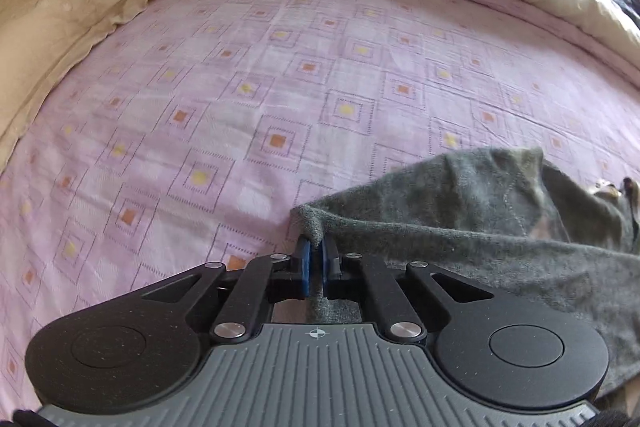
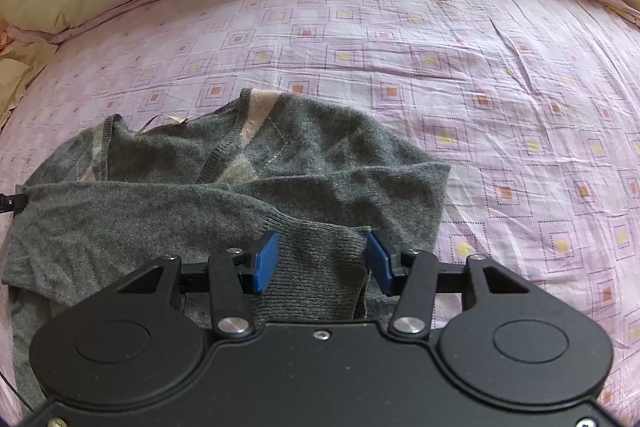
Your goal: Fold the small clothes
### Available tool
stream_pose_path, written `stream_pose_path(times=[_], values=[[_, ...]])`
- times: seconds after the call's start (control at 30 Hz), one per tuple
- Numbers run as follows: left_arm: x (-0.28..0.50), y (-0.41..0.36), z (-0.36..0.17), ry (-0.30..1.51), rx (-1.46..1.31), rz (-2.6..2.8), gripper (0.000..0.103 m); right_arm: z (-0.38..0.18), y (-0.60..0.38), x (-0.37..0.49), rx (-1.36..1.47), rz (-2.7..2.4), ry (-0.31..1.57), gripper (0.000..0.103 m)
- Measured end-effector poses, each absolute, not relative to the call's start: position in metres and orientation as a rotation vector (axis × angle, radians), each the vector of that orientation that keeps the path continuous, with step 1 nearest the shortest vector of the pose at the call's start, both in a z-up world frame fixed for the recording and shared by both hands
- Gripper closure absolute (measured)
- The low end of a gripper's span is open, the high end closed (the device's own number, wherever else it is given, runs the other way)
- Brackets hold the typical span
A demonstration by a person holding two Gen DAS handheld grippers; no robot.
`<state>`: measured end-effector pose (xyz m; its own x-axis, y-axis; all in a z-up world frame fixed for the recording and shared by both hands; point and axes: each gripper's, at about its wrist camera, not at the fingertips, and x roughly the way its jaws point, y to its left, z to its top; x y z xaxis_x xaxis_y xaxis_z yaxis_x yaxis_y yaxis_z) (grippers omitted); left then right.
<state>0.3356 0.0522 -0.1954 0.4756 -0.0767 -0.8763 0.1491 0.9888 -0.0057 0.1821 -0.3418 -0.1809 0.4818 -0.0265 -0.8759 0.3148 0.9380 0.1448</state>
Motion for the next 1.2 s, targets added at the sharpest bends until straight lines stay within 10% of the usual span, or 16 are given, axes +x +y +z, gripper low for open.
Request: stream_pose_path(times=[0.13,0.57,0.73,1.2], values=[[0.336,0.046,-0.184,1.038,0.091,-0.117,0.075,-0.178,-0.340,0.185,0.296,-0.205,1.035,0.045],[0.263,0.049,-0.163,1.046,0.112,-0.222,0.061,-0.179,-0.351,0.170,0.299,-0.286,1.083,0.029],[0.229,0.066,-0.166,1.129,0.036,-0.265,0.029,-0.158,-0.340,0.139,0.334,-0.261,1.052,0.013],[0.125,0.094,-0.168,1.232,0.131,-0.441,0.016,-0.151,-0.287,0.015,0.420,-0.254,1.115,0.000]])
